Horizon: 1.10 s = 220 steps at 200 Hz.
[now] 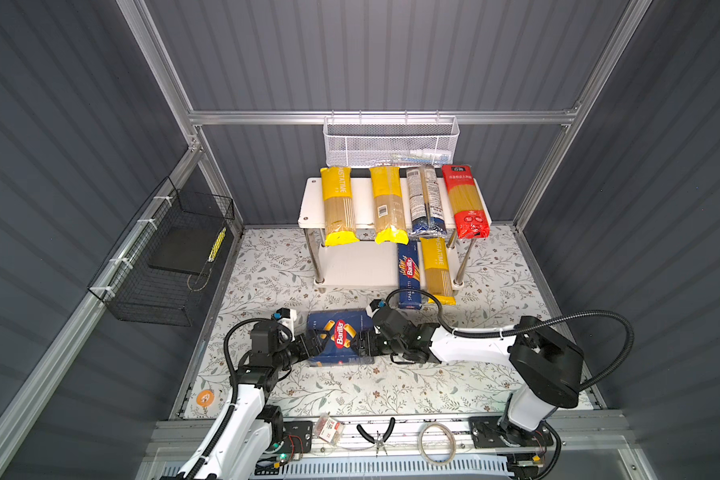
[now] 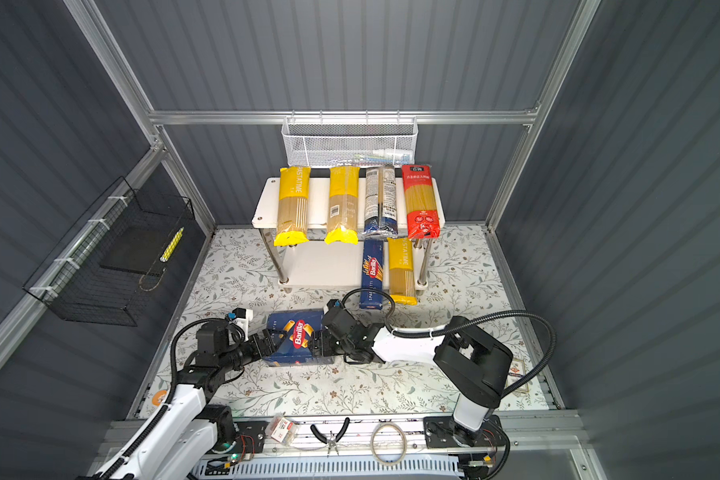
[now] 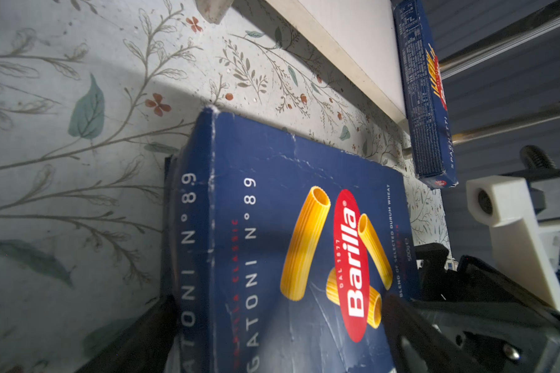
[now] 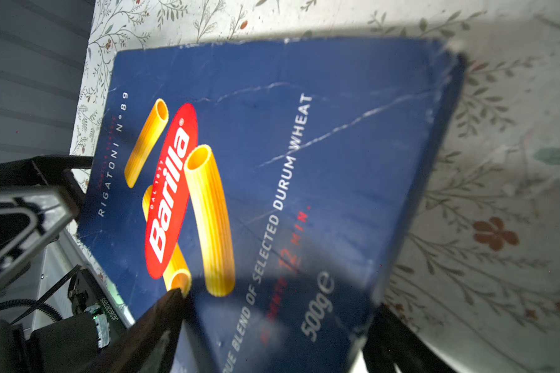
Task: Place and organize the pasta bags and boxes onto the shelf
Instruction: 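Grip the rigatoni box from both ends with the left and right grippers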
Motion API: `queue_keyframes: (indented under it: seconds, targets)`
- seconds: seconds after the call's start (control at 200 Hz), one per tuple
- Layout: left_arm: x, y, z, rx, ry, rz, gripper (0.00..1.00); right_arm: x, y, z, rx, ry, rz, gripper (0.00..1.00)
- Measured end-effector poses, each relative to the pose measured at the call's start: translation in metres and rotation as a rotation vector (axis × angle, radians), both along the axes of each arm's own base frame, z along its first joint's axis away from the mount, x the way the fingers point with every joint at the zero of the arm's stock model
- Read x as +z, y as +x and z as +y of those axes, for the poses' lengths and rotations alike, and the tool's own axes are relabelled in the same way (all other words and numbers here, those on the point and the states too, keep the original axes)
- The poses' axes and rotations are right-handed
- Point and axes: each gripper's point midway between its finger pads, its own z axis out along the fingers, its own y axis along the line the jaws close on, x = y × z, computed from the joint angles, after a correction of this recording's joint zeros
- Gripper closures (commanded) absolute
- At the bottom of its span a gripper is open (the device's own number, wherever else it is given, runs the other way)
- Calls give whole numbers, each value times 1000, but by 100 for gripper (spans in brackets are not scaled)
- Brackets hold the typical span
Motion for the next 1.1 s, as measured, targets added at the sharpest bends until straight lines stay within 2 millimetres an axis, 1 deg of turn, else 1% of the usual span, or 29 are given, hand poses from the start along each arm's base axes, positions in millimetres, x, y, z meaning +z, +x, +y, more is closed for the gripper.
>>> queue_keyframes:
  seconds: [0.195, 0.3, 0.37, 0.45, 0.605, 0.75, 1.1]
  targets:
    - [2, 2, -2, 8, -1, 0, 1, 2, 1, -1, -2, -12, 2, 16]
    - [7, 3, -1, 16, 2, 14, 1, 2, 1, -1, -1, -14, 4, 15]
    - [14, 4, -1, 15, 5, 18, 1, 3, 1, -1, -2, -12, 1, 15]
    - [22, 8, -2, 15, 4, 8, 1, 10, 1, -2, -3, -2, -8, 14]
    - [26, 10, -2, 26, -3, 15, 1, 26, 6, 0, -10, 26, -34, 14]
    - [32, 13, -2, 32, -7, 9, 1, 30, 11, 0, -17, 32, -44, 14]
    - [18, 4, 0, 31, 10, 58, 1, 28, 9, 0, -19, 38, -36, 12]
